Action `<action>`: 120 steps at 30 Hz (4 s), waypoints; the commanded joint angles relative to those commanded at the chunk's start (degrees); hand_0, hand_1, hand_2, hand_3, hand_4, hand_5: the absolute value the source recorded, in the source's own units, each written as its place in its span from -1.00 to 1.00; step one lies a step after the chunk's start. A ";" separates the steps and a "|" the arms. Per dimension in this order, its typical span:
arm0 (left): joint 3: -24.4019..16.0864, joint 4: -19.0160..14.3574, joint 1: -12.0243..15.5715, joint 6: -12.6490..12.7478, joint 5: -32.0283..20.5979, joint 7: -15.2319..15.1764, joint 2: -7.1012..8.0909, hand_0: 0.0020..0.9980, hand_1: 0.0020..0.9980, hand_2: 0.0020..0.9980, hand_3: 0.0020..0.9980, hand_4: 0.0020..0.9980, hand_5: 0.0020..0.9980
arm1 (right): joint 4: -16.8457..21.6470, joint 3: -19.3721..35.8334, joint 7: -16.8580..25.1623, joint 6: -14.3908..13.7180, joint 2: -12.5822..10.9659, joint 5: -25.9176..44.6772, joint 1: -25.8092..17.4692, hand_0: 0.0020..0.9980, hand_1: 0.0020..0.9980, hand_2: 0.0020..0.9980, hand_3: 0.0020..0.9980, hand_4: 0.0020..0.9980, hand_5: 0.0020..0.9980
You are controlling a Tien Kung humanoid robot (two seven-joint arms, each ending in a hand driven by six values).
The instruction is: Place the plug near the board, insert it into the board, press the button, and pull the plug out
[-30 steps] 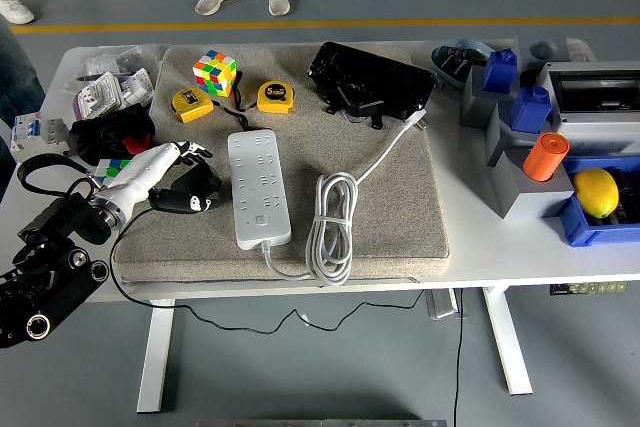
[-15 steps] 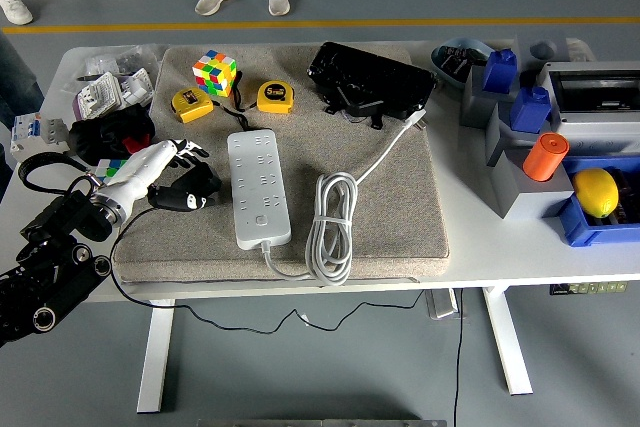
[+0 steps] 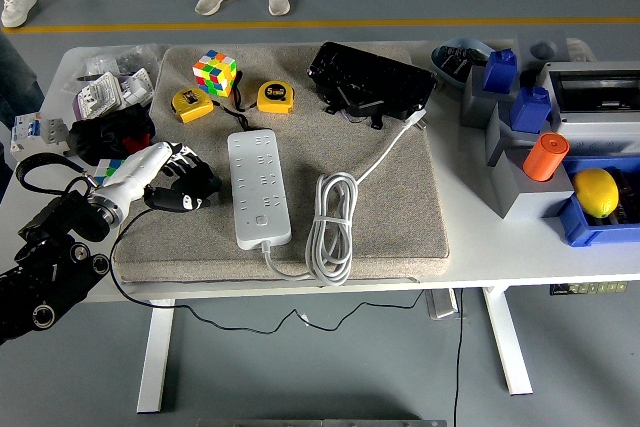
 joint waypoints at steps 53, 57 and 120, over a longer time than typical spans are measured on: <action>1.61 -0.70 -1.87 -0.82 -1.66 0.92 0.64 -0.16 -0.15 -0.07 0.08 0.77 -1.00 | 0.00 0.08 0.27 -0.17 0.05 -0.05 0.24 0.43 0.45 0.47 0.32 1.00 0.29; 1.59 -2.44 -2.27 -1.39 -2.40 1.10 1.89 -0.19 -0.16 -0.08 0.08 0.79 -1.00 | -0.02 -0.01 0.28 -0.17 -0.01 -0.01 0.27 0.43 0.44 0.47 0.31 1.00 0.28; 15.55 -6.43 -11.75 -3.93 2.06 0.54 4.56 -0.17 -0.18 -0.10 0.08 0.79 -1.00 | 0.08 -0.06 0.37 -0.09 -0.42 0.11 0.60 0.43 0.44 0.47 0.31 1.00 0.26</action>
